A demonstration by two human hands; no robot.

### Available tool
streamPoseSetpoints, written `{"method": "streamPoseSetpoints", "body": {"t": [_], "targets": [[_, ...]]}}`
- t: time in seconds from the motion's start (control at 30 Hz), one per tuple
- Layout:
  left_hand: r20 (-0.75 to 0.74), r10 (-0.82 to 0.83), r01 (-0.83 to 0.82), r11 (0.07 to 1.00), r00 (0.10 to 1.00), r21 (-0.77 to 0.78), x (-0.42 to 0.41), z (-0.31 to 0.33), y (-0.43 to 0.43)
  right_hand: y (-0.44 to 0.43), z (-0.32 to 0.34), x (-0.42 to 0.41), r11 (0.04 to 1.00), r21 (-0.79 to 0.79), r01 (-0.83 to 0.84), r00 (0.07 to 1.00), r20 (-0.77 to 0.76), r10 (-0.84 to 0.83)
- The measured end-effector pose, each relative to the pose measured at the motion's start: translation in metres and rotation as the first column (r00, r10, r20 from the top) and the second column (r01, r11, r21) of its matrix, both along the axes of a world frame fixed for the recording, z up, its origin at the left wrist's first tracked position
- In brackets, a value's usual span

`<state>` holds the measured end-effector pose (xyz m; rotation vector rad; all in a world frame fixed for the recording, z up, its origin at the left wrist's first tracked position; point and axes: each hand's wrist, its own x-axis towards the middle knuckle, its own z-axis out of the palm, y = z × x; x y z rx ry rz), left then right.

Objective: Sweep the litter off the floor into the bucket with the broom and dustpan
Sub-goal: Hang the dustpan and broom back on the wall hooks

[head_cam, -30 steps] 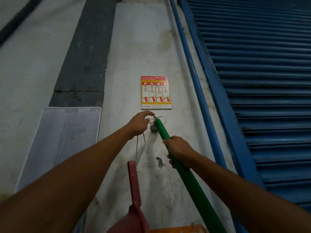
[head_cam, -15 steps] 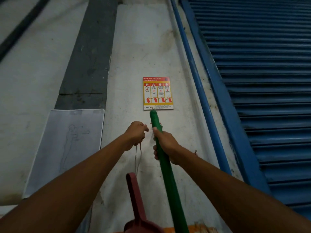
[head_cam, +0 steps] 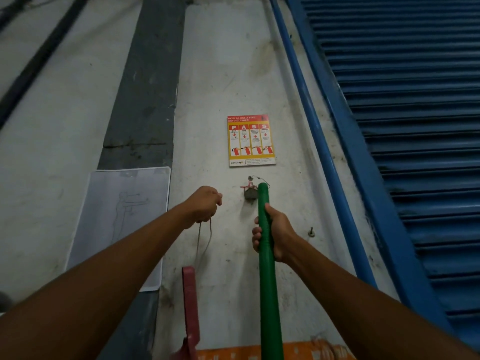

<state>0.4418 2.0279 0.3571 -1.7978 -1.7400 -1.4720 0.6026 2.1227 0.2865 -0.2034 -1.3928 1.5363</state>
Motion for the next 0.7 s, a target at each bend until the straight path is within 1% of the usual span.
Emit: {"method": "streamPoseSetpoints", "body": {"t": [0.07, 0.2, 0.37, 0.47, 0.6, 0.7], "targets": [[0.000, 0.003, -0.003, 1.000, 1.000, -0.012, -0.004, -0.001, -0.002, 0.009, -0.008, 0.005, 0.999, -0.024, 0.022, 1.000, 0.005, -0.022], [-0.014, 0.018, -0.019, 0.997, 1.000, -0.076, -0.009, -0.002, -0.004, 0.024, -0.026, 0.013, 0.997, -0.059, 0.058, 0.996, 0.064, -0.054], [0.018, -0.011, 0.012, 0.997, 1.000, -0.073, -0.013, -0.002, 0.000, 0.025, -0.032, 0.014, 0.997, 0.000, 0.079, 0.984, 0.162, -0.078], [0.040, -0.036, 0.038, 0.998, 0.999, -0.057, -0.014, -0.005, 0.006, 0.019, -0.024, 0.013, 0.995, 0.050, 0.082, 0.985, 0.147, -0.089], [0.046, -0.047, 0.050, 0.997, 0.998, -0.063, -0.016, -0.008, 0.011, 0.008, -0.010, 0.015, 0.996, 0.089, 0.016, 0.995, 0.100, -0.024], [0.046, -0.046, 0.049, 0.997, 0.998, -0.063, -0.019, -0.009, 0.012, 0.005, -0.001, 0.012, 0.994, 0.096, 0.047, 0.994, 0.098, -0.056]]}}
